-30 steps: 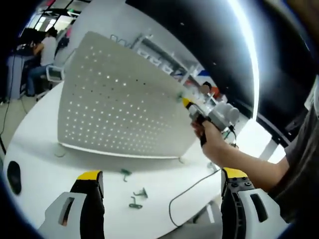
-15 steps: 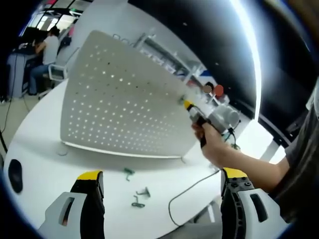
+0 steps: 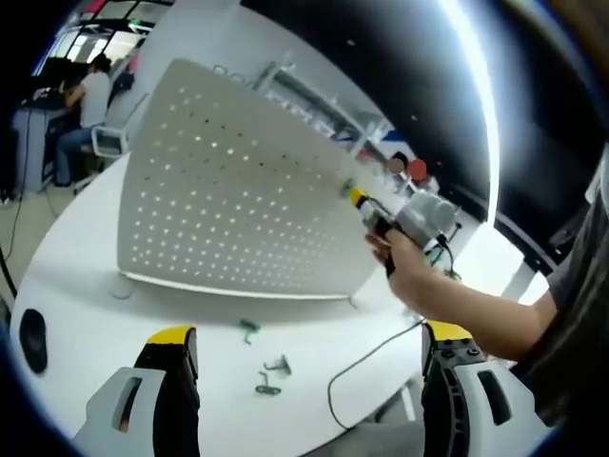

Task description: Insert the hook assembly into the mounting plate slot until the hook locks in place.

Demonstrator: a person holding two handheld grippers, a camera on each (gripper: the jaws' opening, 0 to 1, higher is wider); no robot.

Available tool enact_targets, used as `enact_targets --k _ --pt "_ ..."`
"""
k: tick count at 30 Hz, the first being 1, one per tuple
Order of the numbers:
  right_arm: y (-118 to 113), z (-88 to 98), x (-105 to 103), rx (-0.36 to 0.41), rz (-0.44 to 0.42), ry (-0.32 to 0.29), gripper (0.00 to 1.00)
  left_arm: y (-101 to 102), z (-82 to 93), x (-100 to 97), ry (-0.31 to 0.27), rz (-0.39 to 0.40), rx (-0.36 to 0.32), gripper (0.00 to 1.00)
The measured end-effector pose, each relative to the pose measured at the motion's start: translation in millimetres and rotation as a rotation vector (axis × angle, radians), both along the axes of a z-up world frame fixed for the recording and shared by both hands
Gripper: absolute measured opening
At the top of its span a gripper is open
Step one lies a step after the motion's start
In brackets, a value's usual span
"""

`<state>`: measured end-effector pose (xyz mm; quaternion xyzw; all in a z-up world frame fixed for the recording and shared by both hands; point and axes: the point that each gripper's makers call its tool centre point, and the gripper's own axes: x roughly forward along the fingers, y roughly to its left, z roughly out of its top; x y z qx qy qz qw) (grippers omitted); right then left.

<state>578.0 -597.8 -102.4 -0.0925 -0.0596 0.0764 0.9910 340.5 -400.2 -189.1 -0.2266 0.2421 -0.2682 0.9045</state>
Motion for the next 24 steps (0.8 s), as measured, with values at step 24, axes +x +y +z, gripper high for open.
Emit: enact_targets --k 24 --pt "15.8 34.3 -23.8 -0.085 0.076 -0.020 0.14 -5.0 7.4 -13.7 -0.022 -0.006 0.003 1.00"
